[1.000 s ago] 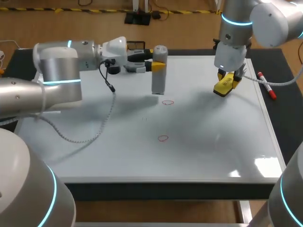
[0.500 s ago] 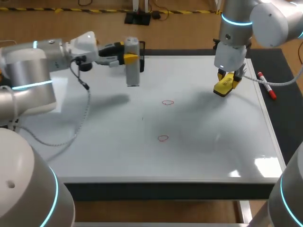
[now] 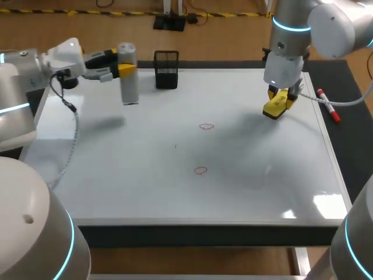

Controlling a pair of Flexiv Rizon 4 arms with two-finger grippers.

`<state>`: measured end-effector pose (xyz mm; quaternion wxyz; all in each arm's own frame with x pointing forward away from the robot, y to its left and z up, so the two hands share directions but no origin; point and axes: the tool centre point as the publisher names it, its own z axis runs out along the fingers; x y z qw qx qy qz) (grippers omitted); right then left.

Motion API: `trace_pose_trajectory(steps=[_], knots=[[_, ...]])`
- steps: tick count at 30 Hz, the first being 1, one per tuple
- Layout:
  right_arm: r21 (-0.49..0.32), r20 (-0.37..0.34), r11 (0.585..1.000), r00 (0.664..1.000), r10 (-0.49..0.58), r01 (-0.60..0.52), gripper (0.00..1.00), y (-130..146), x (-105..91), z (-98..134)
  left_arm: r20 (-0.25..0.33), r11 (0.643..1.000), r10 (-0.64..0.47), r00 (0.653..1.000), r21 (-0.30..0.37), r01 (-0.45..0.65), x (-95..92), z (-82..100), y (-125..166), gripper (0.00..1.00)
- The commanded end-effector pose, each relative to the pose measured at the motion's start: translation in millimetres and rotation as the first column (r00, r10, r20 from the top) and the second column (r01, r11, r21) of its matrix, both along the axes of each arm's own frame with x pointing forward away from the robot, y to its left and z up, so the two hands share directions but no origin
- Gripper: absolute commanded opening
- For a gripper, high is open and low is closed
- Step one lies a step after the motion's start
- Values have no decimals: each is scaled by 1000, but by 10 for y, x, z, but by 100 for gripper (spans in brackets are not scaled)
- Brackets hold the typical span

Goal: Pick up the inspection probe, press it on each red-marked spot on the whiteboard one by one, put down the probe, pick up the eraser, and wipe off all the red marks.

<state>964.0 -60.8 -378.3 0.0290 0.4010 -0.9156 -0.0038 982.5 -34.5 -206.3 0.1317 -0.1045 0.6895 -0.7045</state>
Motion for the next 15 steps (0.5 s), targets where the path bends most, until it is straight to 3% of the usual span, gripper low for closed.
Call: trace_pose_trajectory(steps=[1,15], knots=[[-4,-2,1000,1000,1,-1,0,-2,9,6,4,1000,5,1000,-1,-5,-55,23,211,0],[-4,-2,1000,1000,1,-1,0,-2,9,6,18,1000,23,1000,-16,-22,-60,4,369,0]])
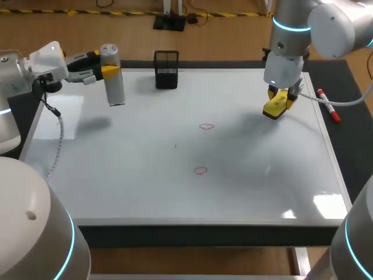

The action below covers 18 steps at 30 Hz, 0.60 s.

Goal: Pick up the inspection probe, press it on each red-marked spot on the whiteboard one by one, put down the probe, pick up the eraser, and wipe off all the red marks.

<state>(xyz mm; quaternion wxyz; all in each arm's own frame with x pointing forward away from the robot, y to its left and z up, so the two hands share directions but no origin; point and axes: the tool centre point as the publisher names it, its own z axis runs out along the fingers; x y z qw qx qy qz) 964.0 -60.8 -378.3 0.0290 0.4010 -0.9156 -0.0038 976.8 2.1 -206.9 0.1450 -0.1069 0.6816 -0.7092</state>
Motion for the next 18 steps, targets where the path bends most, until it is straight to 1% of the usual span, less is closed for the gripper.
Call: trace_pose_trajectory(steps=[1,4,8,13,18], knots=[[-4,-2,1000,1000,1,-1,0,-2,9,6,1,1000,0,1000,0,0,-2,10,4,0],[-4,-2,1000,1000,1,-1,0,-2,9,6,1,1000,0,1000,0,0,-2,10,4,0],[-8,-1,999,999,42,-42,0,218,11,24,1,1000,0,1000,0,0,-2,10,4,0],[5,0,992,992,130,-130,0,610,-14,11,1,1000,0,1000,0,0,-2,10,4,0],[9,-6,969,969,247,-247,0,1112,-99,-40,1,1000,0,1000,0,0,-2,10,4,0]])
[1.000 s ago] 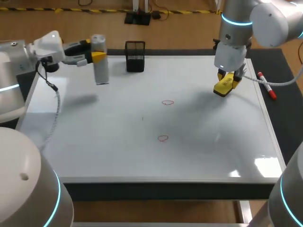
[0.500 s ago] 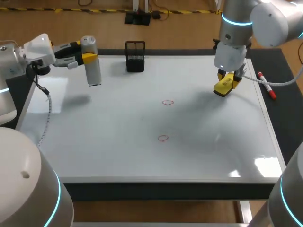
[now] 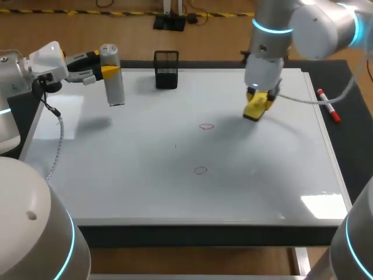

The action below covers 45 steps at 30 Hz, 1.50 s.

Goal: Pick up the inspection probe, press it on each red-marked spot on the whiteboard one by one, put down the probe, pick up the eraser, and wipe off all the red marks.

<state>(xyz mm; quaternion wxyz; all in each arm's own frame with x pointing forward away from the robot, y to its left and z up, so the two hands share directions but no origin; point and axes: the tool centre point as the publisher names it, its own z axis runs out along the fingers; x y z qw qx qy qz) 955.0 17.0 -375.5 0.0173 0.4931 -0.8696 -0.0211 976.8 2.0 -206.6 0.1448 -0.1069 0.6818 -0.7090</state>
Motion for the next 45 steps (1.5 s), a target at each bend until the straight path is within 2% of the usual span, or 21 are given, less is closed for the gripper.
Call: trace_pose_trajectory(steps=[1,8,17,32,45], knots=[[-35,-9,997,998,62,-62,0,401,-23,-77,1,1000,0,1000,-1,0,-3,7,4,0],[-29,-6,972,972,234,-234,0,1087,-208,-157,1,1000,0,1000,-1,0,-3,7,4,0],[-21,7,940,941,339,-339,0,1552,-279,-184,1,1000,0,1000,-1,0,-3,7,4,0],[4,25,904,904,428,-428,0,1779,-254,-334,1,1000,0,1000,-1,0,-3,7,4,0],[11,27,890,890,456,-456,0,1809,-271,-440,1,1000,0,1000,-1,0,-3,7,4,0]])
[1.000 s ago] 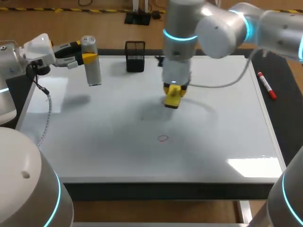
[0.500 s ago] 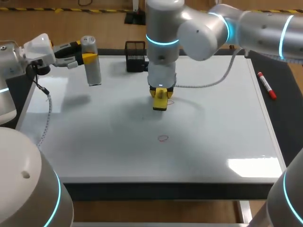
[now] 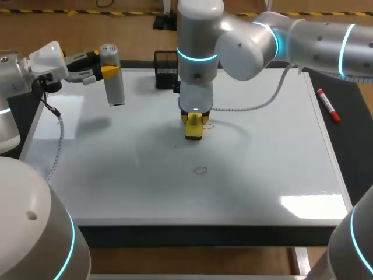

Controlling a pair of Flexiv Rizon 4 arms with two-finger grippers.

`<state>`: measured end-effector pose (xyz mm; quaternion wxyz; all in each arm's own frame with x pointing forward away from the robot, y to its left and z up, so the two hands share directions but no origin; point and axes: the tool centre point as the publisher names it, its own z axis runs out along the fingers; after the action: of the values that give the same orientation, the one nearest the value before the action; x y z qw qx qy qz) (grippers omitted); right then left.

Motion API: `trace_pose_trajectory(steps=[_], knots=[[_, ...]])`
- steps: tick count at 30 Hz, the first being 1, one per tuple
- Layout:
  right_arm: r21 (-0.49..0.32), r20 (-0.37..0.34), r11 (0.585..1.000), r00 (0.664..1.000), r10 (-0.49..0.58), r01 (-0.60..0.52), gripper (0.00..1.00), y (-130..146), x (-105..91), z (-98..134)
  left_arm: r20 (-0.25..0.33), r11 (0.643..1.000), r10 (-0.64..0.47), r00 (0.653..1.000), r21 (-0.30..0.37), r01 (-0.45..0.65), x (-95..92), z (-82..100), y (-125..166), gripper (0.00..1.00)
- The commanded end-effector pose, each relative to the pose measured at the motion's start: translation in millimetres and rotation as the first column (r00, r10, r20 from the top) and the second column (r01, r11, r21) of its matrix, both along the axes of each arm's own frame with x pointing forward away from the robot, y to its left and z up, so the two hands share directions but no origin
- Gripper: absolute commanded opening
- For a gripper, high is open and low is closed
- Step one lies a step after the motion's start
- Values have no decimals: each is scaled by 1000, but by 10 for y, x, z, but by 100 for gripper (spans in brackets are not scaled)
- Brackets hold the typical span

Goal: Pick up the inspection probe, press it on each red-marked spot on the whiteboard one by one, put down the probe, pick up the eraser, and wipe off all the red marks.

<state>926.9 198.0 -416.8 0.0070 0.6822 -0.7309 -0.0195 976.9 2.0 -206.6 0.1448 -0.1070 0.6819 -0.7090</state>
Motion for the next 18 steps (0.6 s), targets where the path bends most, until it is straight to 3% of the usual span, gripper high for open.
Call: trace_pose_trajectory(steps=[1,18], knots=[[-2,1,1000,1000,5,-5,0,-3,8,-34,1,1000,0,1000,-1,0,-3,7,4,0],[-19,-6,1000,1000,1,-2,0,-147,7,-99,1,1000,0,1000,-1,0,-3,7,4,0]])
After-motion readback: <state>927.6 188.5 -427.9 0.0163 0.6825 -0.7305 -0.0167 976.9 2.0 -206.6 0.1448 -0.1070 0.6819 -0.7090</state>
